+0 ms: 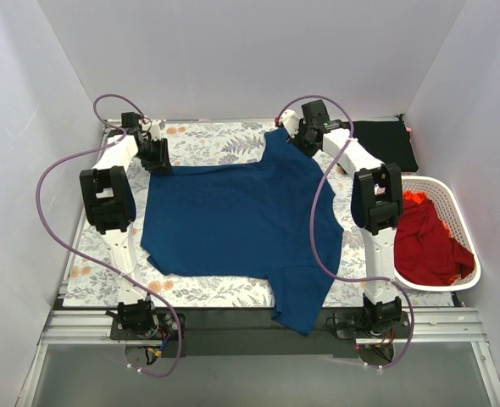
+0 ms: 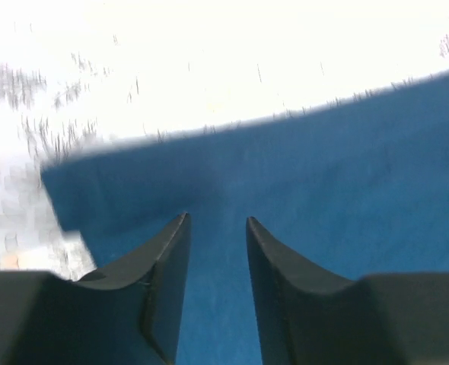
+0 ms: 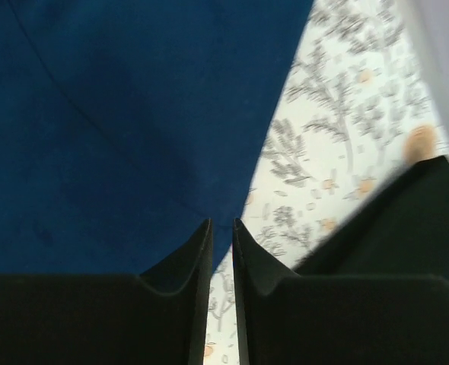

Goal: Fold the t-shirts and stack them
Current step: Flatten the tshirt out

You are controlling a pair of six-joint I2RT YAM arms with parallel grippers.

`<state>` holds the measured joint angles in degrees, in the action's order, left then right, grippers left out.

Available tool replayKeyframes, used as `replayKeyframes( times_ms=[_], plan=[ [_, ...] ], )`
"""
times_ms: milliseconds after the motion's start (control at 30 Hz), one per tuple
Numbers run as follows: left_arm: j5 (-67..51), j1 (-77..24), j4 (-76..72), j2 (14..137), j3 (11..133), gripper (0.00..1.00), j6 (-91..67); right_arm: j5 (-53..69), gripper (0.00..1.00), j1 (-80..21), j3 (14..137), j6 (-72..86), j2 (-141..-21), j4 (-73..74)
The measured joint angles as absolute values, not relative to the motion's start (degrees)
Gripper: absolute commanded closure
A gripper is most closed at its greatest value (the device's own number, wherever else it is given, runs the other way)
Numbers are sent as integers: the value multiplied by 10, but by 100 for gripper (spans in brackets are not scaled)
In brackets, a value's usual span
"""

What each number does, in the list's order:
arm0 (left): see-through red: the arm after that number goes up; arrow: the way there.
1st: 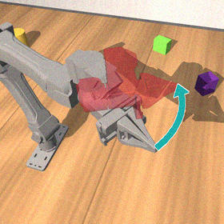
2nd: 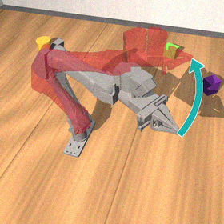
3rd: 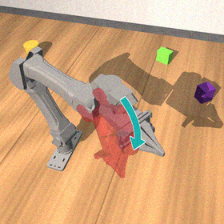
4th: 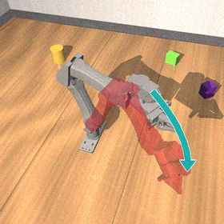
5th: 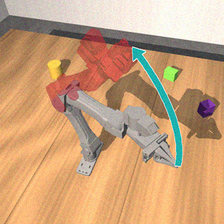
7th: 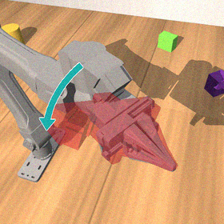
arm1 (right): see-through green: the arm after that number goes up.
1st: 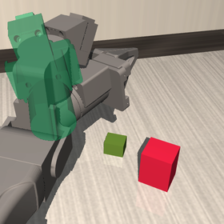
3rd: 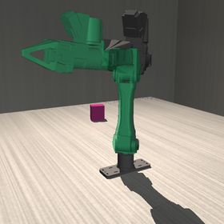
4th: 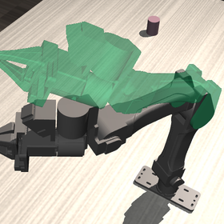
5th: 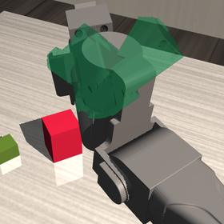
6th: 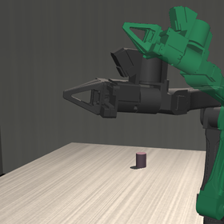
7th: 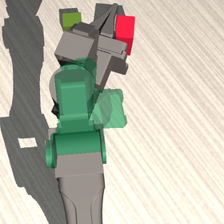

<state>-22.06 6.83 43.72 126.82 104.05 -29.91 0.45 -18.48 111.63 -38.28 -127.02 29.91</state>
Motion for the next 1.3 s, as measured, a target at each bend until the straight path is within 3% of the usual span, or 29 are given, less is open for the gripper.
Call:
replayKeyframes(
  times_ms=[67, 267, 733, 967, 1133, 1300],
  plan=[
    [-218, 63, 444, 1303, 1082, 70, -303, 4, 79, -184, 1110, -375, -1282, 312],
    [-204, 62, 457, 1384, 1194, 69, -318, -3, 79, -178, 1108, -364, -1306, 330],
    [-181, 64, 464, 1352, 1173, 55, -287, -25, 80, -161, 1108, -361, -1327, 338],
    [-156, 64, 515, 1327, 1160, 69, -246, 10, 84, -163, 1109, -357, -1298, 374],
    [-147, 56, 536, 1326, 1151, 70, -238, 63, 85, -189, 1101, -346, -1253, 420],
    [-133, 41, 538, 1328, 1152, 71, -241, 122, 89, -292, 1092, -340, -1213, 435]
  ],
)
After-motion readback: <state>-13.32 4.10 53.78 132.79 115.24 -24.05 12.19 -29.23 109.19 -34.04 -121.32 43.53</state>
